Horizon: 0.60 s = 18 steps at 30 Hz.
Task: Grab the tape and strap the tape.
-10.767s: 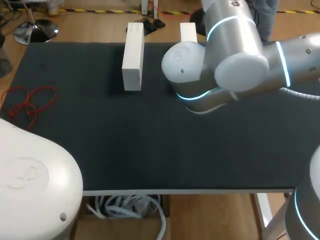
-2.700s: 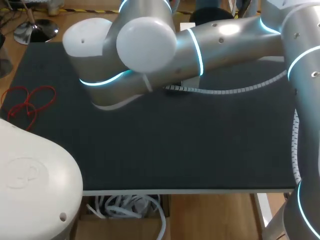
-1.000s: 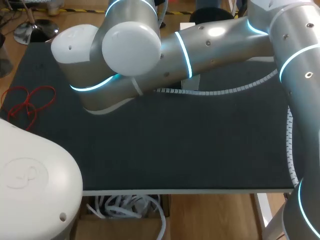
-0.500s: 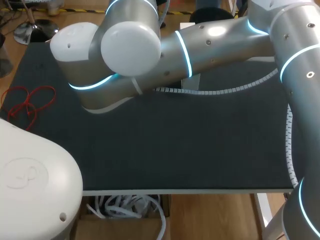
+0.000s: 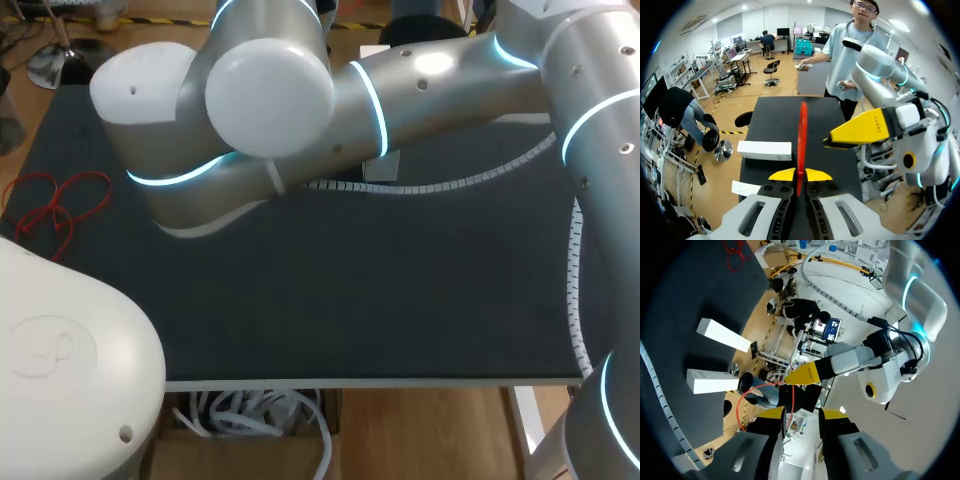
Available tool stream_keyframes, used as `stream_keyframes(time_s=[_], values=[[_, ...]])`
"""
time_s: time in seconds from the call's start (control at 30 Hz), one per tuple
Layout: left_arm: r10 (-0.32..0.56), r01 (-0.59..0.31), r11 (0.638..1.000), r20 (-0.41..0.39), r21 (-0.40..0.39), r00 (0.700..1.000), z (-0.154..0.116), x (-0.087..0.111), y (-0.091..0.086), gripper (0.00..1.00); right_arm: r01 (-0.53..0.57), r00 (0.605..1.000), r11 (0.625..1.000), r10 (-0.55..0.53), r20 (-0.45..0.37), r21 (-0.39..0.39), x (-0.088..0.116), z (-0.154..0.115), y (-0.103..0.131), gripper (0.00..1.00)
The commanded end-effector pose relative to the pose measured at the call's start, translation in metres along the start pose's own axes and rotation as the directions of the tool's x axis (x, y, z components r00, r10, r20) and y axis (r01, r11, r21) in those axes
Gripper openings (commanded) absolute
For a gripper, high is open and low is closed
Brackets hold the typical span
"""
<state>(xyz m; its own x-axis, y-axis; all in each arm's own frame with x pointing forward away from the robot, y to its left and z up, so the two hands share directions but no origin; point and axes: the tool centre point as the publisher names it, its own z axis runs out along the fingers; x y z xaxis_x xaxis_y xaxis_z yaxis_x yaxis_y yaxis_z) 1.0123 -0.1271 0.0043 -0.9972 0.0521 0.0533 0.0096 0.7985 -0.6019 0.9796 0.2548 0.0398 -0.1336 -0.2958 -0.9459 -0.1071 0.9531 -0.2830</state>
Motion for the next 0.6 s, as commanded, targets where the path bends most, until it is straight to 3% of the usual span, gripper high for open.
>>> stream_keyframes(time_s=[0.03, 0.13, 0.2, 0.23, 0.4, 0.6], values=[[-0.001, 0.001, 1.0, -0.001, -0.004, 1.0, -0.001, 0.0, 0.0, 0.0, -0.001, 1.0, 1.0, 0.001, -0.011, -0.012, -0.004, -0.016, -0.007, 0.28], [-0.001, 0.001, 1.0, -0.001, -0.004, 1.0, -0.001, 0.0, 0.0, 0.0, -0.001, 1.0, 1.0, 0.001, -0.01, -0.009, -0.002, -0.02, -0.009, 0.35], [-0.001, 0.001, 1.0, -0.001, -0.004, 1.0, -0.001, 0.0, 0.0, 0.0, 0.005, 1.0, 1.0, -0.005, -0.009, -0.009, -0.001, -0.024, -0.009, 0.49], [-0.001, 0.001, 1.0, -0.001, -0.004, 1.0, -0.001, 0.0, 0.0, 0.0, 0.012, 1.0, 1.0, -0.012, -0.007, -0.007, -0.001, -0.025, -0.01, 1.0], [-0.001, 0.001, 1.0, -0.001, -0.004, 1.0, -0.001, 0.0, 0.0, 0.0, 0.018, 1.0, 1.0, -0.018, -0.004, -0.007, -0.001, -0.026, -0.011, 1.0], [-0.179, 0.181, 0.981, 0.032, -0.074, 0.983, -0.016, 0.014, 0.046, 0.0, 0.018, 1.0, 1.0, -0.018, -0.004, -0.007, -0.001, -0.026, -0.011, 1.0]])
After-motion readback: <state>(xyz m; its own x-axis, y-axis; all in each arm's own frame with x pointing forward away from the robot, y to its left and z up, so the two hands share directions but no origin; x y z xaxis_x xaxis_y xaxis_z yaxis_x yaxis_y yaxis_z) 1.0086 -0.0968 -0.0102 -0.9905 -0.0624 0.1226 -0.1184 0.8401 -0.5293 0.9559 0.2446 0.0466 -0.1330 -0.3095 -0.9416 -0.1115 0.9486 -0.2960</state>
